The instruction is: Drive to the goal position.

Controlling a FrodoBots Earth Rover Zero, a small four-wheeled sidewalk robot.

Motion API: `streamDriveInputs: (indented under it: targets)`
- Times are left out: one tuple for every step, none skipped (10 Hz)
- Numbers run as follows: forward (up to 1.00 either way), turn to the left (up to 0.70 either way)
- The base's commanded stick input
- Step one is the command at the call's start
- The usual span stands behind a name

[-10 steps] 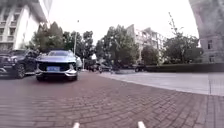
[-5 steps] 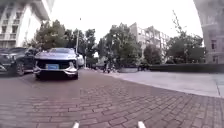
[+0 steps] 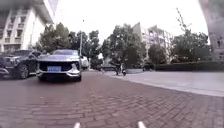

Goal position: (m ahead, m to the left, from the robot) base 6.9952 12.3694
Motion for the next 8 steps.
streamDriveInputs:
  targets:
    - [0.45, 0.27]
    - [0.45, 0.03]
    - [0.45, 0.00]
    - [0.45, 0.00]
    - [0.45, 0.00]
    - [0.45, 0.00]
    - [0.45, 0.00]
    - [0.62, 0.00]
